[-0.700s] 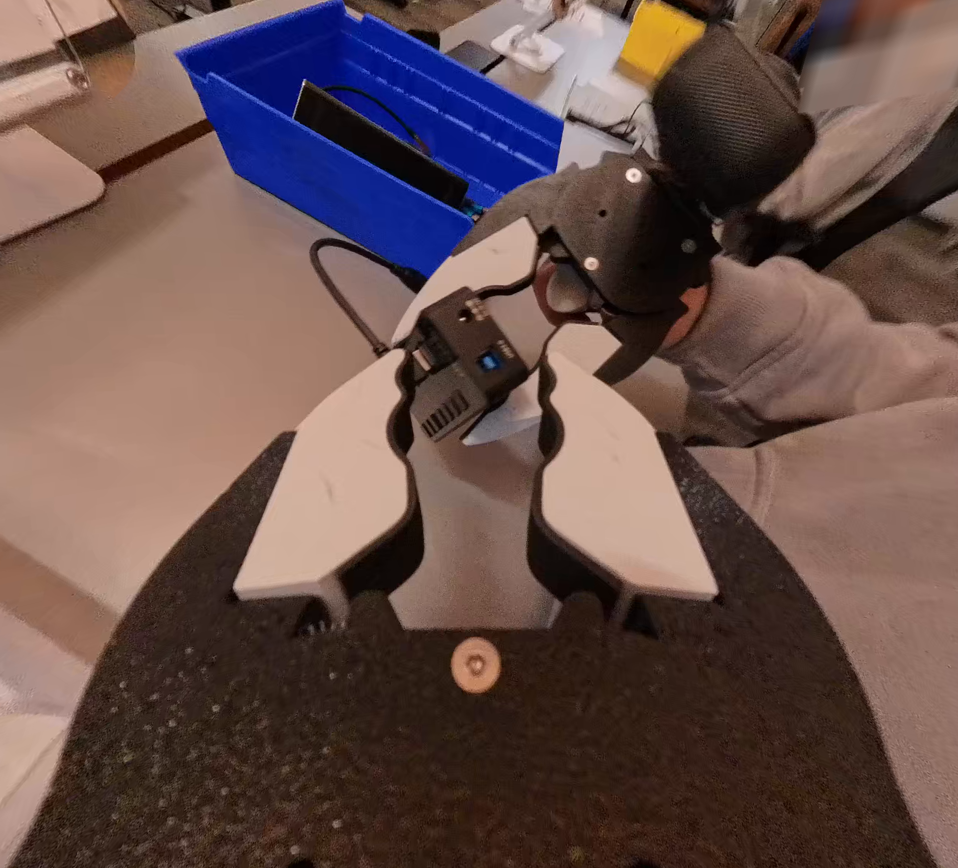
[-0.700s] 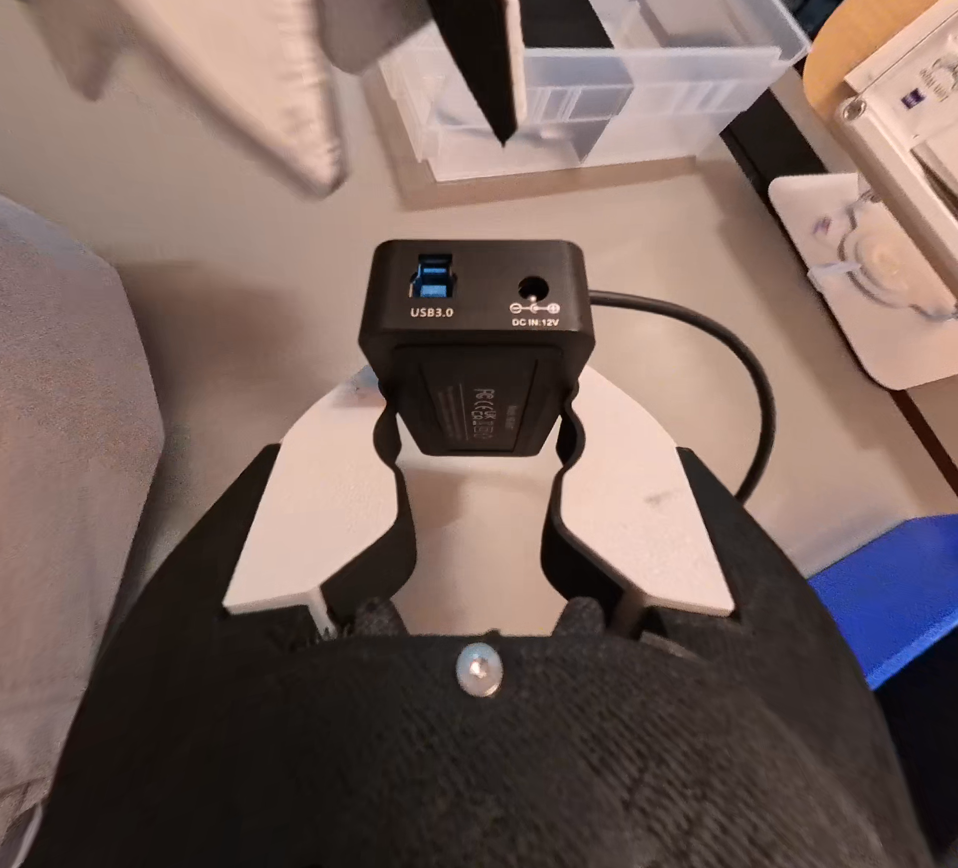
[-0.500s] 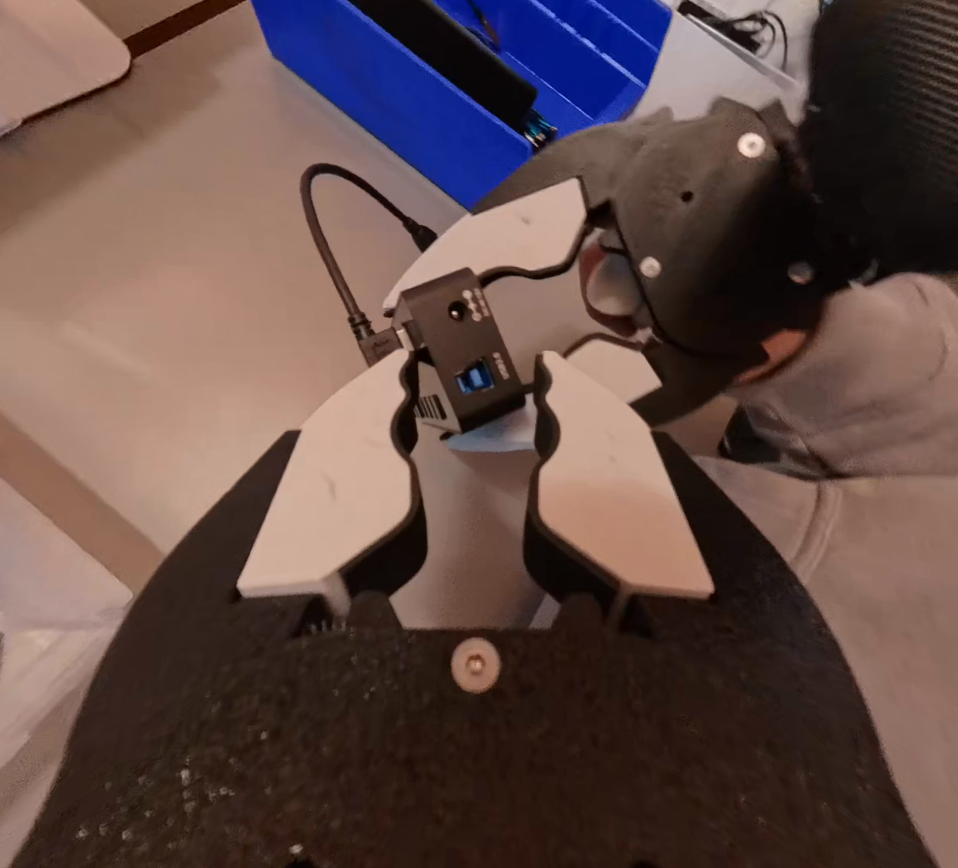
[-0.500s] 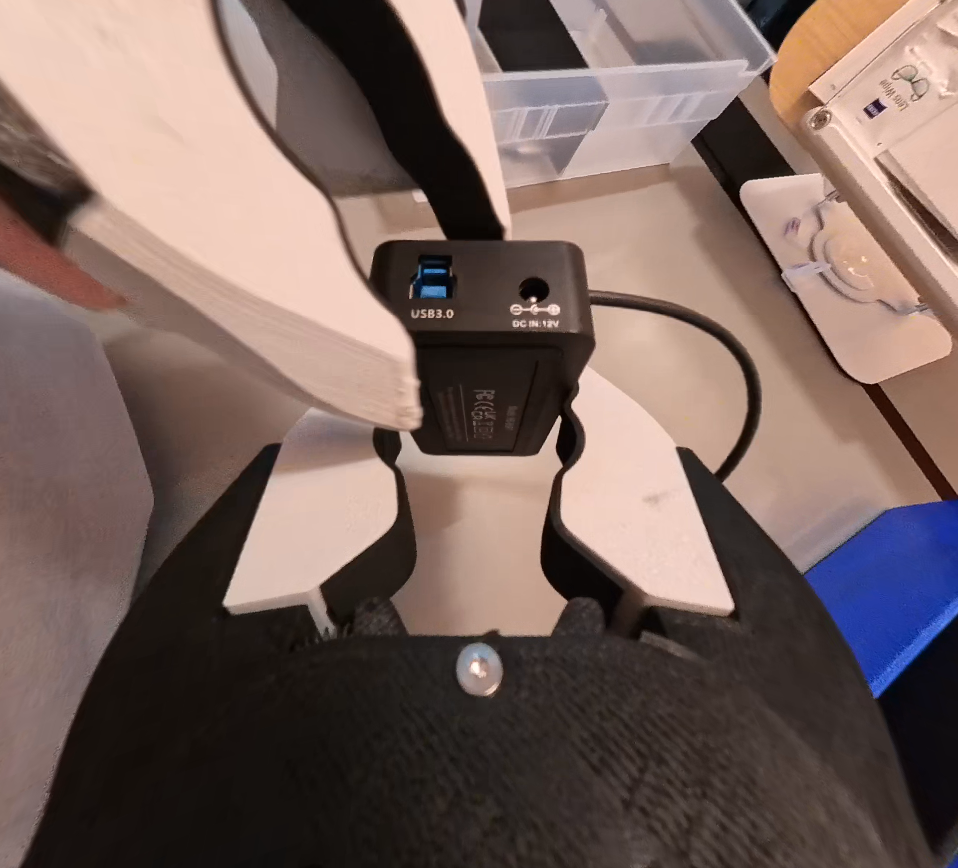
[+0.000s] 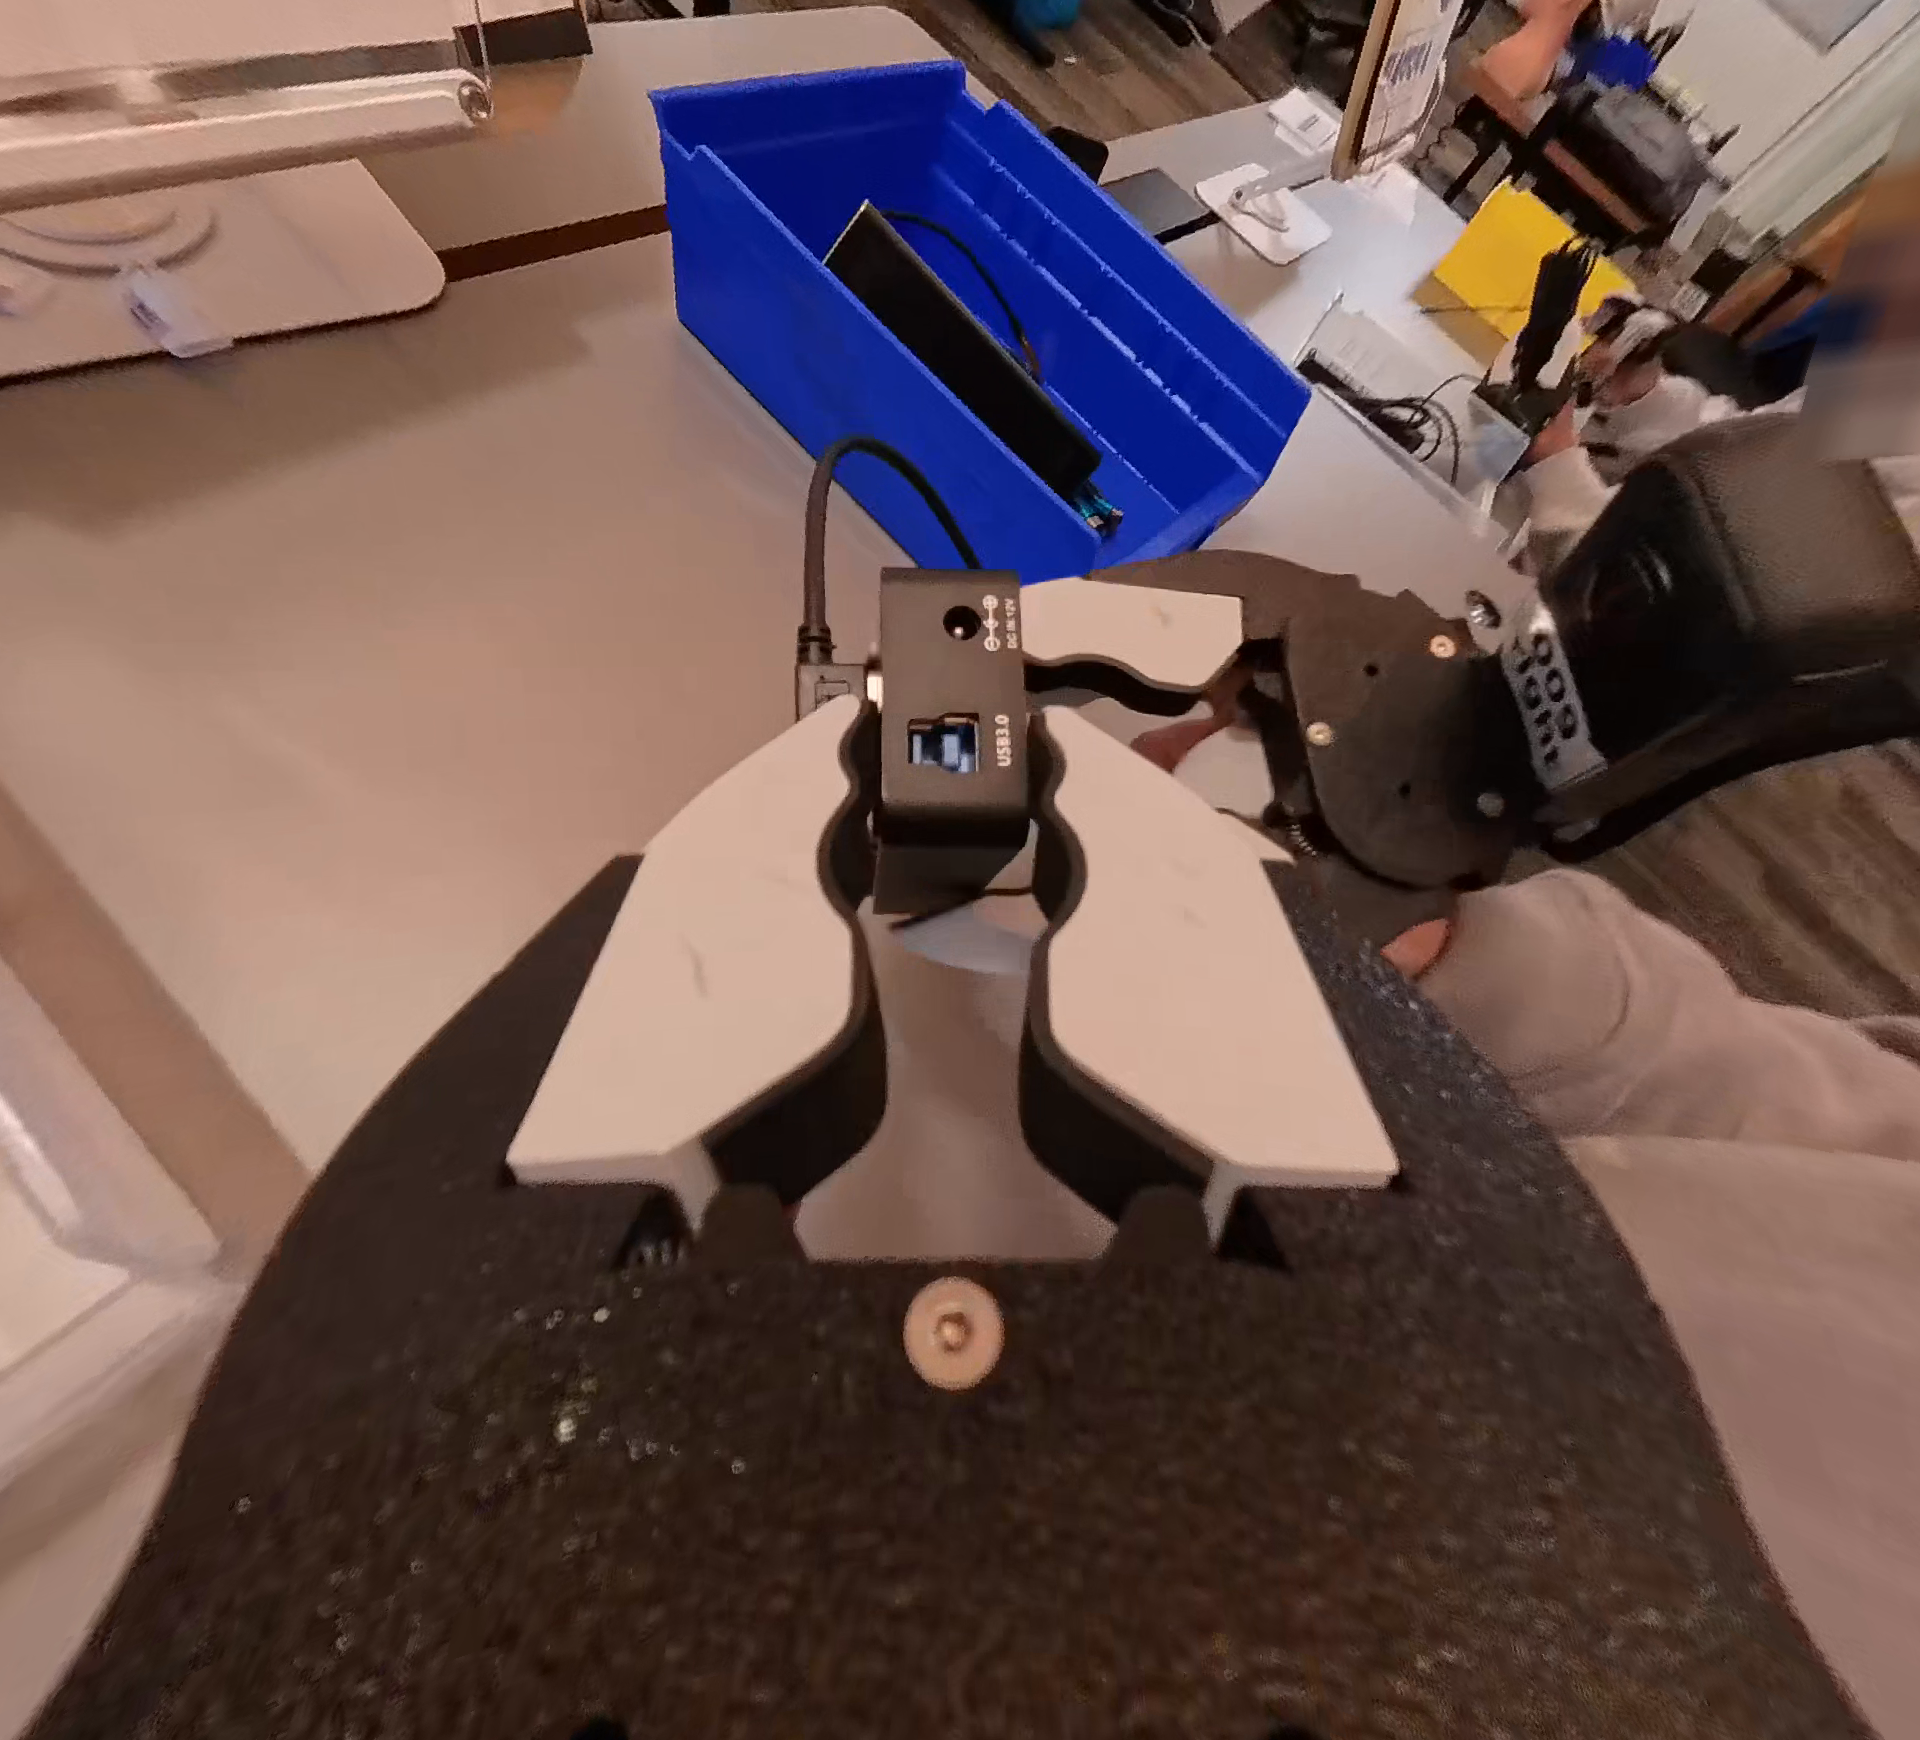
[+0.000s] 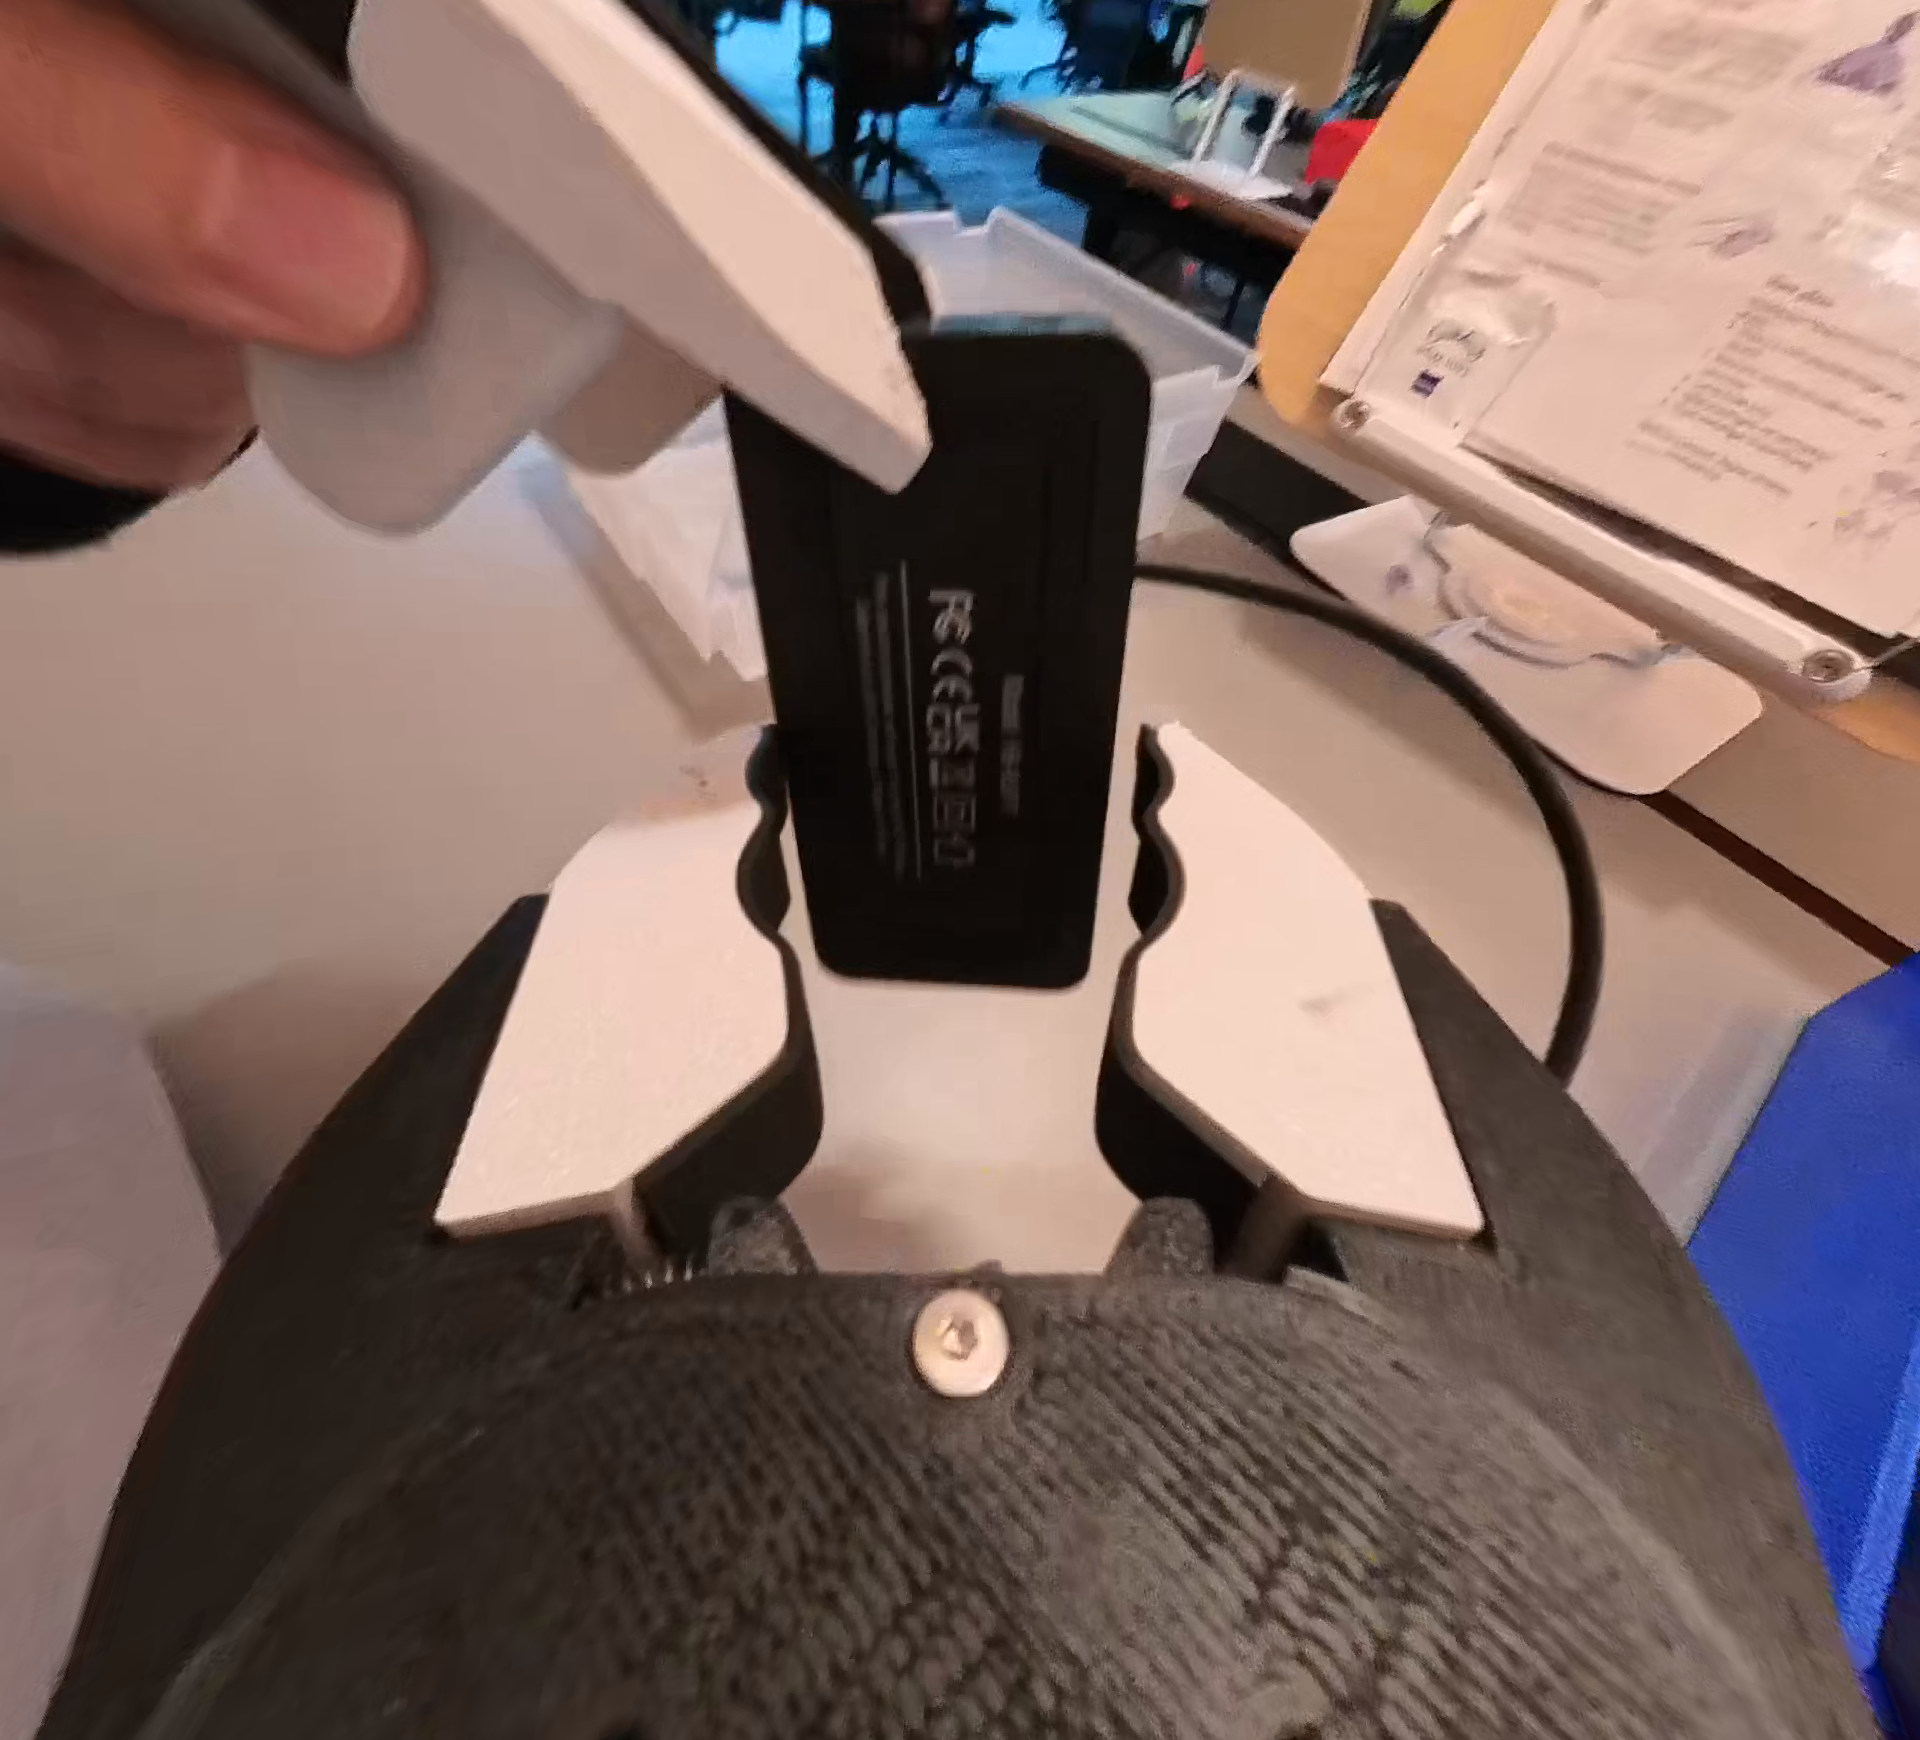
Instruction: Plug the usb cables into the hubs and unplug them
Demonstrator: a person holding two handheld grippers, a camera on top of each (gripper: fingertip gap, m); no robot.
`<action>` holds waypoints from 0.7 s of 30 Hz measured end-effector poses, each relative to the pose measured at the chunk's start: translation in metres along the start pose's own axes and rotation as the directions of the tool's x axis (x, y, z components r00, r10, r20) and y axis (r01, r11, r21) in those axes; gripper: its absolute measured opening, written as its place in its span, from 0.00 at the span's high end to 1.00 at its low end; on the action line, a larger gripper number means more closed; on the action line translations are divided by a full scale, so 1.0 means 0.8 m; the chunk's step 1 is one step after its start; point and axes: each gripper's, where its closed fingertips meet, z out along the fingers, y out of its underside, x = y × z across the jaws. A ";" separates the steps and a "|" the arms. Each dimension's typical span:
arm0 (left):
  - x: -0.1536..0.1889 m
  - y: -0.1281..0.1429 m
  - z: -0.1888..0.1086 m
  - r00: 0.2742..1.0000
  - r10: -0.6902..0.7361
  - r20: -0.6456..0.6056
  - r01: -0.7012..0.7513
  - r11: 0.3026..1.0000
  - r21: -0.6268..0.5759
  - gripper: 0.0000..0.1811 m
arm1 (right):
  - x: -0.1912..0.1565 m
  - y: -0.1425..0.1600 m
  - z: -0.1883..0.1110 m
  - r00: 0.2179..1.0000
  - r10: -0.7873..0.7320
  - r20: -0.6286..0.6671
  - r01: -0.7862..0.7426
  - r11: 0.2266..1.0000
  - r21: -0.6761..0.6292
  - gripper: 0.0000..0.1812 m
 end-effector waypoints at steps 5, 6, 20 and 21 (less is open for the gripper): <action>0.004 -0.002 0.000 0.999 -0.019 0.030 0.018 0.999 0.035 0.86 | 0.001 -0.007 0.012 0.998 -0.006 -0.064 0.005 1.000 -0.006 0.66; 0.003 -0.003 0.000 0.999 -0.010 0.043 0.008 0.999 0.038 0.86 | 0.001 -0.006 0.014 0.997 -0.016 -0.075 0.015 1.000 -0.011 0.66; 0.019 -0.016 -0.009 0.999 -0.005 0.048 0.000 0.994 0.107 0.86 | -0.001 -0.003 0.020 0.998 -0.007 -0.059 0.007 1.000 -0.009 0.61; 0.019 -0.016 -0.009 0.999 -0.007 0.043 0.002 0.994 0.108 0.86 | 0.000 -0.003 0.018 0.998 -0.019 -0.060 0.018 1.000 -0.013 0.61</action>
